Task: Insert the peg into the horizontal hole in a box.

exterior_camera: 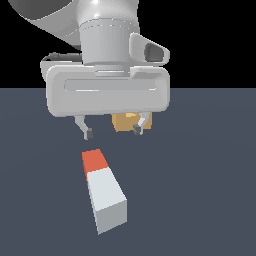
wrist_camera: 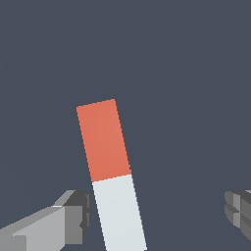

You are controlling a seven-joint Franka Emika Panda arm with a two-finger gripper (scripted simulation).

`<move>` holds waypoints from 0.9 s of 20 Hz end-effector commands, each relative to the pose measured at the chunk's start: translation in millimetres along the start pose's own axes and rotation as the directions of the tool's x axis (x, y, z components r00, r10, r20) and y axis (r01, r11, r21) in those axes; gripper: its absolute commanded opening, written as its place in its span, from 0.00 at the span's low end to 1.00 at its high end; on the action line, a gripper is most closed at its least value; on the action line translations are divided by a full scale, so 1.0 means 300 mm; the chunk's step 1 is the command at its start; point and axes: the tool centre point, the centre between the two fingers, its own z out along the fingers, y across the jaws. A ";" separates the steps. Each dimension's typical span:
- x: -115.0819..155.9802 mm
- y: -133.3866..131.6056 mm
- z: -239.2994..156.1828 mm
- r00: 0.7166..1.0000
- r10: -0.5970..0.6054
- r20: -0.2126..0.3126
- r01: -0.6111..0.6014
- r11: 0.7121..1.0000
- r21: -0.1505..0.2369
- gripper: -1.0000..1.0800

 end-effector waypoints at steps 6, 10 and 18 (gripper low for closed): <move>-0.110 -0.058 0.083 0.993 -0.121 0.004 0.121 0.993 0.004 0.96; -0.154 -0.074 0.113 0.986 -0.165 0.006 0.165 0.986 0.006 0.96; -0.199 -0.085 0.144 0.978 -0.208 0.007 0.208 0.978 0.008 0.96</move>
